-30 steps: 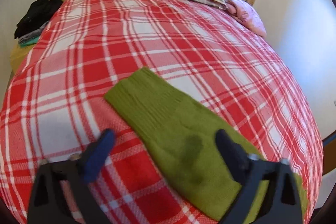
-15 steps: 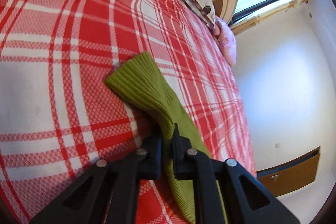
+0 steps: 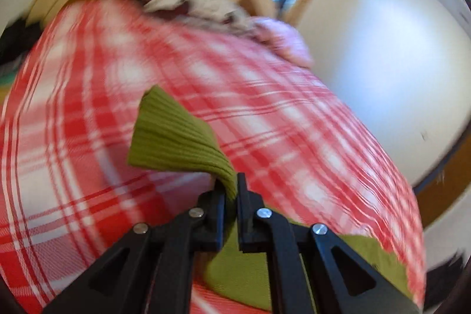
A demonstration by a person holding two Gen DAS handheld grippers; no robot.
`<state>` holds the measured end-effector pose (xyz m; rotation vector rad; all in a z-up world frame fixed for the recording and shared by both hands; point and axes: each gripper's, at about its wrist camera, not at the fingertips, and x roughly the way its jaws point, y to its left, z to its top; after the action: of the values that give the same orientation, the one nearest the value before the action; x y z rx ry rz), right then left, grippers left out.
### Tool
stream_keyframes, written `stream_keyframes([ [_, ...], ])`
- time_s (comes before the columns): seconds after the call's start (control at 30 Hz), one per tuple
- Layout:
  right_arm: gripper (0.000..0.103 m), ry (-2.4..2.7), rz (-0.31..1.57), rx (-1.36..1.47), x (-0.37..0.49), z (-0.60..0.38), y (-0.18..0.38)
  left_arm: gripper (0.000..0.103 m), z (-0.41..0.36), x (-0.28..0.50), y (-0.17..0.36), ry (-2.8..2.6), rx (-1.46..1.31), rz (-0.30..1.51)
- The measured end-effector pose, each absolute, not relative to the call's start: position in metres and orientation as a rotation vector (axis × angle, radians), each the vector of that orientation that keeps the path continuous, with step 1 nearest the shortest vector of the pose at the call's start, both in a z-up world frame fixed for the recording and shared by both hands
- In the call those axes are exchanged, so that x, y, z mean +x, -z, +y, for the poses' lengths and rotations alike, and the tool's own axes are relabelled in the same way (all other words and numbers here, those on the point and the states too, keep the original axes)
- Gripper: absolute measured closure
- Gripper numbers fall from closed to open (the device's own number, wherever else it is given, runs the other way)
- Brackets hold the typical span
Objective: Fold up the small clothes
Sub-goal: 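Fold the held sleeve across the sweater body with the left gripper, release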
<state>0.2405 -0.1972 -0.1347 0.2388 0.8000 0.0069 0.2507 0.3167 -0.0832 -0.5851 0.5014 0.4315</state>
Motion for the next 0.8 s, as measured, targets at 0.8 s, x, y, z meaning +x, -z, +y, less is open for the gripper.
stream_keyframes([
  [0.8, 0.094, -0.045, 0.79, 0.319, 0.24, -0.208, 0.137, 0.09, -0.021, 0.279, 0.116, 0.123, 0.047, 0.806],
])
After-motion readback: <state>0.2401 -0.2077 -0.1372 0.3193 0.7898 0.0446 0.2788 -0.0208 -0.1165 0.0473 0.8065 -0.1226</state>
